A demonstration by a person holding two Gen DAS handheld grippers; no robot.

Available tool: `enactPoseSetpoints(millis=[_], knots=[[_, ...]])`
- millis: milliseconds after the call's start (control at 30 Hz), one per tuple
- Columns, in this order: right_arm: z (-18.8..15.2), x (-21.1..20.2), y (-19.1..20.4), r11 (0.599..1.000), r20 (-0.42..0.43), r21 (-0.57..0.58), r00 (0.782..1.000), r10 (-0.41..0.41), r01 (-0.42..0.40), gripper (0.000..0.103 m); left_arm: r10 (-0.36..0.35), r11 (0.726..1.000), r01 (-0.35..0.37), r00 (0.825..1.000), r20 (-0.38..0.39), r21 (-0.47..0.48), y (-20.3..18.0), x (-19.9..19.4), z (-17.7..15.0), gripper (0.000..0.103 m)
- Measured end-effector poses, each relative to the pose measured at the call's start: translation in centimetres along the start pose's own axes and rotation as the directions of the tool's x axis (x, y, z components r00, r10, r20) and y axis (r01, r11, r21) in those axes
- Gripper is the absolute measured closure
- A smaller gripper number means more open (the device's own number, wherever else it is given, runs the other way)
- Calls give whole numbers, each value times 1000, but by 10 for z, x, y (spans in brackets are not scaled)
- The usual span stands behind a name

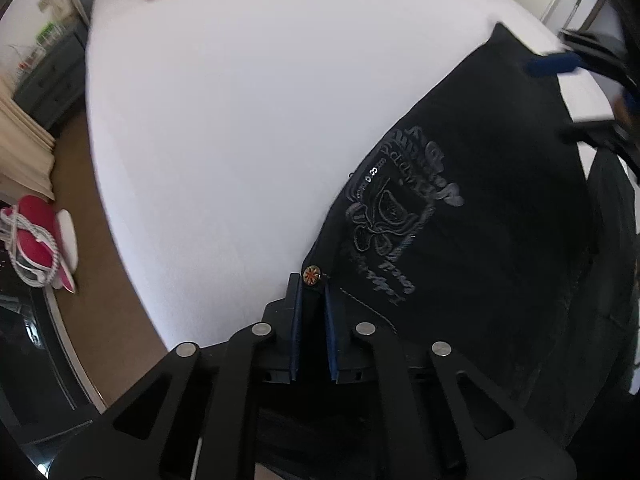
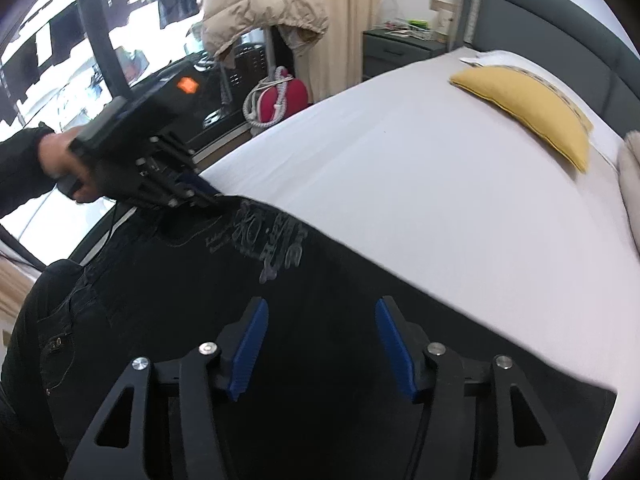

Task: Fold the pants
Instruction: 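Grasp the jeans waistband with the left gripper while the right gripper grasps the waistband, then lift the jeans by the waistband with both grippers, holding them up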

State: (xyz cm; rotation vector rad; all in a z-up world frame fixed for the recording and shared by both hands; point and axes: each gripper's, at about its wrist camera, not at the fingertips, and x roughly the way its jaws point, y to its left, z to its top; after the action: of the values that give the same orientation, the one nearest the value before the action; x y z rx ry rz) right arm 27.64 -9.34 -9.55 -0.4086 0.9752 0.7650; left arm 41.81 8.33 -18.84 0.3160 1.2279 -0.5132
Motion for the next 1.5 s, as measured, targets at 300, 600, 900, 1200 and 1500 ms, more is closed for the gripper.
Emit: enactPoseSetpoints(millis=[300,600,900,1200,1500], knots=[[46,41,1,973,-102,-227,995,7,-30,48,125,987,-142,973,196,74,-58,-41,-38,95],[63,77,1,944,-236,-317,972,15,-91,72,111,990,-129,968,227,65,-39,-66,-73,96],[58,67,5,957,-228,-266,972,52,-114,94,96,994,-106,967,237,29,-48,-77,-73,96],[35,38,22,983,-138,-117,983,125,-141,95,99,995,-103,962,253,0,-72,-100,-95,96],[-4,17,73,965,-62,-26,964,257,-259,96,101,995,-96,965,240,-33,-108,-129,-146,97]])
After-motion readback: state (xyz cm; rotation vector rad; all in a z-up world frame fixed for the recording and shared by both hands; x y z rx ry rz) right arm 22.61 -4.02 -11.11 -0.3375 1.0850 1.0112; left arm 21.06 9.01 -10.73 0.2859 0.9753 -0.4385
